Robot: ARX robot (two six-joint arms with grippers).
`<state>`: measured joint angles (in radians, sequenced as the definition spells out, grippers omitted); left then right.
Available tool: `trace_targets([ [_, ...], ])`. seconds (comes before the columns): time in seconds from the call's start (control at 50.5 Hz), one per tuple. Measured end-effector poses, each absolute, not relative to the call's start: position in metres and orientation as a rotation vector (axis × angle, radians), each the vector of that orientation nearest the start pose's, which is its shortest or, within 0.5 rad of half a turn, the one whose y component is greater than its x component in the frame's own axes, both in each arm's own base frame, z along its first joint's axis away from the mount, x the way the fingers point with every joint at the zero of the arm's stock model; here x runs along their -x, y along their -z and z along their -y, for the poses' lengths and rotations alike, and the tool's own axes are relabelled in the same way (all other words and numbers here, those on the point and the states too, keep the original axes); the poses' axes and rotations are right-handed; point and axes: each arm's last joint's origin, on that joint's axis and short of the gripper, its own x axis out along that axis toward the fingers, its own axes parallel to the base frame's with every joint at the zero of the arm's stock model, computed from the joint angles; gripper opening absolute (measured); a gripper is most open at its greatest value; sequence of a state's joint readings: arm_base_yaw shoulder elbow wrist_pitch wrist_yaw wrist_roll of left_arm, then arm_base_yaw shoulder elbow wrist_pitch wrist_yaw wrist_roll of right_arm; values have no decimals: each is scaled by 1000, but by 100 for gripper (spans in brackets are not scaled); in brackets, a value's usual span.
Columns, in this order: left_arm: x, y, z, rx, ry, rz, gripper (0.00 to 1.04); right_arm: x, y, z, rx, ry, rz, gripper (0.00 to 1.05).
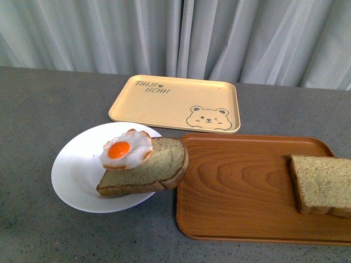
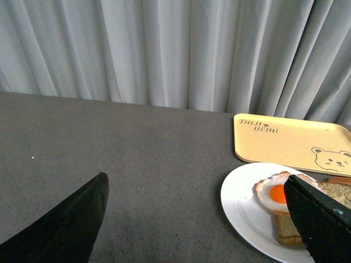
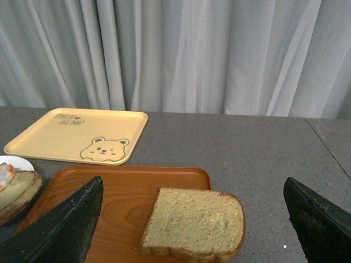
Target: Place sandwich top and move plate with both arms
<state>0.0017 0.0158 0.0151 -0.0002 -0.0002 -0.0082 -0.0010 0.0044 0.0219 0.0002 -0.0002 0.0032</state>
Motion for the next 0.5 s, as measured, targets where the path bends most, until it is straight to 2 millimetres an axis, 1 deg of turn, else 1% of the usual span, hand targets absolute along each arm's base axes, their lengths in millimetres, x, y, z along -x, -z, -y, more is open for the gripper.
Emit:
trace_targets([
  [0.495, -98, -167, 0, 8, -2, -1, 96, -97, -171, 0, -3, 1, 18, 96],
])
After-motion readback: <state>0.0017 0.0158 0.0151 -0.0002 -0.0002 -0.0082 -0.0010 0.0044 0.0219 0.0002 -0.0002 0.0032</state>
